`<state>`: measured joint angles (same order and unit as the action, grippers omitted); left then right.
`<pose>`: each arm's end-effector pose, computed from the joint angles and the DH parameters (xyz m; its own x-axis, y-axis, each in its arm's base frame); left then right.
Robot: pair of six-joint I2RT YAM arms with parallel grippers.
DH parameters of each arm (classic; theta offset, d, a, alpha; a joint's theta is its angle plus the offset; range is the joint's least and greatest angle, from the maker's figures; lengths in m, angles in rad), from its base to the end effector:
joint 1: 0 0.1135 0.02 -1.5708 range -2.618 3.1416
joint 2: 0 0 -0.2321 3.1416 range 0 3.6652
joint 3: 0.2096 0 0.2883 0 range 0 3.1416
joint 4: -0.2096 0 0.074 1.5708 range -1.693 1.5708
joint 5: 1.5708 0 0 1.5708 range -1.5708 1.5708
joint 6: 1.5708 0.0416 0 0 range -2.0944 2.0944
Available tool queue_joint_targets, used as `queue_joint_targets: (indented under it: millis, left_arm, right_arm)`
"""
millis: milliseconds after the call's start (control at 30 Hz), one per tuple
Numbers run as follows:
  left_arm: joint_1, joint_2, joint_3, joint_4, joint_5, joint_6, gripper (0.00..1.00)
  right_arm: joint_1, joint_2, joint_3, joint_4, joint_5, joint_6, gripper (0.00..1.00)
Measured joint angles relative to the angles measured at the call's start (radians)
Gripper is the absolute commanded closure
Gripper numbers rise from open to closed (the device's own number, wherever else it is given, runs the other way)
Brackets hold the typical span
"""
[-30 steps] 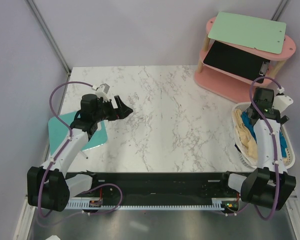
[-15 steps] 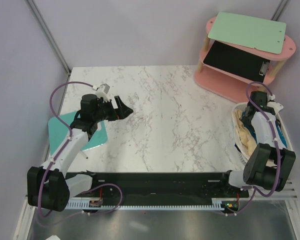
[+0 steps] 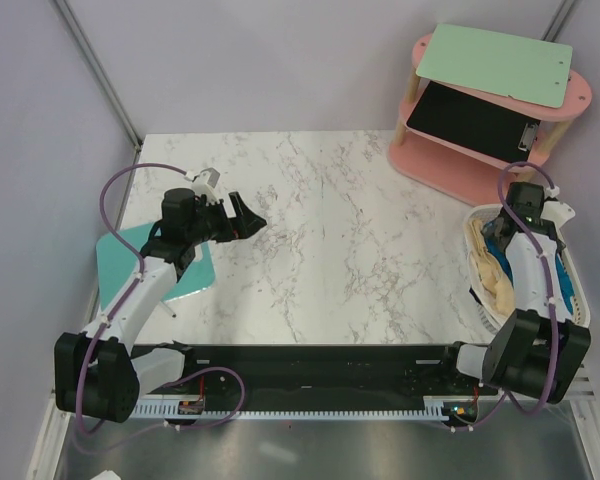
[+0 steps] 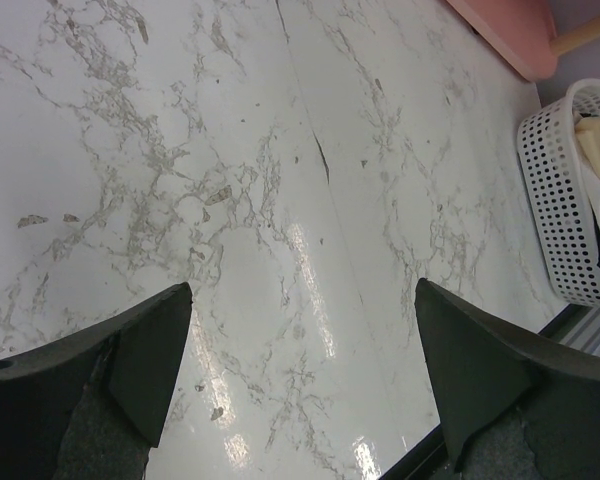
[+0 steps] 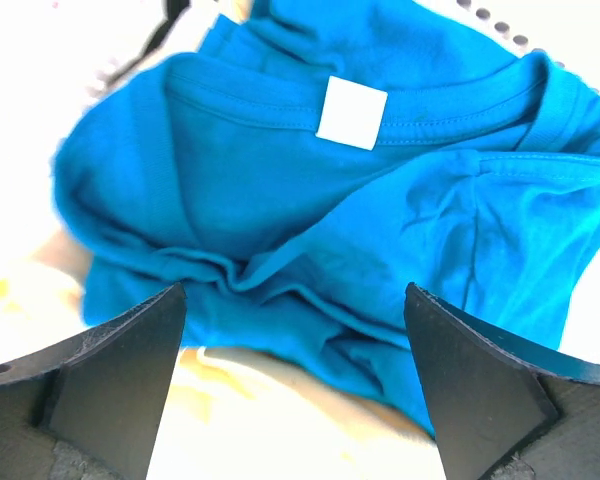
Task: Fold and stack the t-shirts
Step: Grab crumpled tshirt from bin with the right arm
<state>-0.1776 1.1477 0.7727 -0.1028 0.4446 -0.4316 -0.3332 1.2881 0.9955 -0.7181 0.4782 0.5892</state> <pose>0.3001 -0.0720 0.2264 -0.6351 -0.2697 -0.7238 0.2970 0.7798 -0.5511 0.2787 -0.1167 0.2185 -0.3759 0.6522 -0.6583 0.8784 0.4771 -0.0289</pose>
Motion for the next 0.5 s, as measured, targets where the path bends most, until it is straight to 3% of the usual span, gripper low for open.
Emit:
queue_joint_targets:
  millis: [233, 400, 433, 467, 500]
  left_arm:
    - [-0.005, 0.018, 0.000, -0.001, -0.002, 0.000, 0.00]
    - [-0.008, 0.023, 0.000, -0.003, -0.006, 0.000, 0.00]
    - [-0.008, 0.023, 0.000, -0.003, -0.006, 0.000, 0.00]
    - [-0.009, 0.023, 0.000, -0.005, -0.006, 0.000, 0.00]
    - [-0.010, 0.023, 0.000, -0.006, -0.006, 0.000, 0.00]
  right_arm:
    - [0.001, -0.041, 0.000, 0.013, -0.001, -0.001, 0.02]
    - [-0.002, 0.043, -0.013, 0.050, 0.028, 0.011, 0.10]
    - [-0.004, 0.061, -0.018, 0.060, 0.036, 0.014, 0.19]
    - [-0.005, 0.081, -0.021, 0.067, 0.043, 0.018, 0.78]
    - [-0.006, 0.097, -0.022, 0.075, 0.050, 0.022, 0.96]
